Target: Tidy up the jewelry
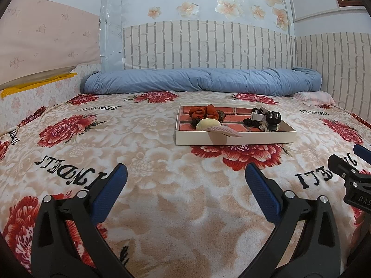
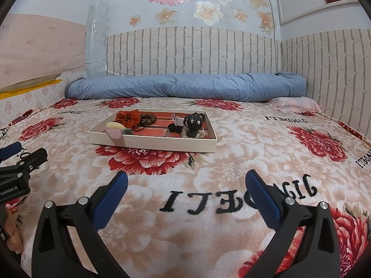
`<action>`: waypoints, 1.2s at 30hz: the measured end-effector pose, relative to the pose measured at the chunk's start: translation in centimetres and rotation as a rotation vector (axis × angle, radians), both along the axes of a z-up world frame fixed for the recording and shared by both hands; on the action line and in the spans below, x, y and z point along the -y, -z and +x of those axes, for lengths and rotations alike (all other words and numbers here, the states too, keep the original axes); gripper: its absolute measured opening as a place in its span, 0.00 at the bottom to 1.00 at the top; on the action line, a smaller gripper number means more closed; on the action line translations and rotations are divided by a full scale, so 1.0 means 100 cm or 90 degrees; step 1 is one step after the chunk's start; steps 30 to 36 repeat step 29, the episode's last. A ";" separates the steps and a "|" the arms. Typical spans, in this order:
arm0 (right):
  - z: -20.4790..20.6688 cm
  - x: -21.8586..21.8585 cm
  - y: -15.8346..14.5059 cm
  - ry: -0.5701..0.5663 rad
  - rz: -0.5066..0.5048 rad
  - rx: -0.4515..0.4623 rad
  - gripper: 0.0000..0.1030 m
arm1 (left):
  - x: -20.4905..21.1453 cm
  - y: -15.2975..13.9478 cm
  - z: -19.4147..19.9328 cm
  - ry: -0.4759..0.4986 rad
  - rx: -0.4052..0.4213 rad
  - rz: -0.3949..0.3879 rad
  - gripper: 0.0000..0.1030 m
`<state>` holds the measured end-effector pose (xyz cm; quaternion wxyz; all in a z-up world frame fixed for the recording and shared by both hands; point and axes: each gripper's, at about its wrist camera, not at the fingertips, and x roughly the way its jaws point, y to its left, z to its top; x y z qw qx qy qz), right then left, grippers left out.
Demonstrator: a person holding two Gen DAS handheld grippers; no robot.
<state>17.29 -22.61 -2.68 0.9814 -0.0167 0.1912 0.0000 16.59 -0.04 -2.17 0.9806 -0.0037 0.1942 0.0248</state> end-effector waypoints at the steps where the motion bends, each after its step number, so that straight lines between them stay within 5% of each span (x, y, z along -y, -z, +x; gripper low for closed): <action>1: 0.000 0.000 0.000 0.000 0.000 0.000 0.96 | 0.000 0.000 0.000 0.000 0.000 0.000 0.95; 36: 0.000 0.000 0.000 0.000 0.000 0.001 0.96 | -0.002 0.004 0.000 0.005 -0.002 0.009 0.95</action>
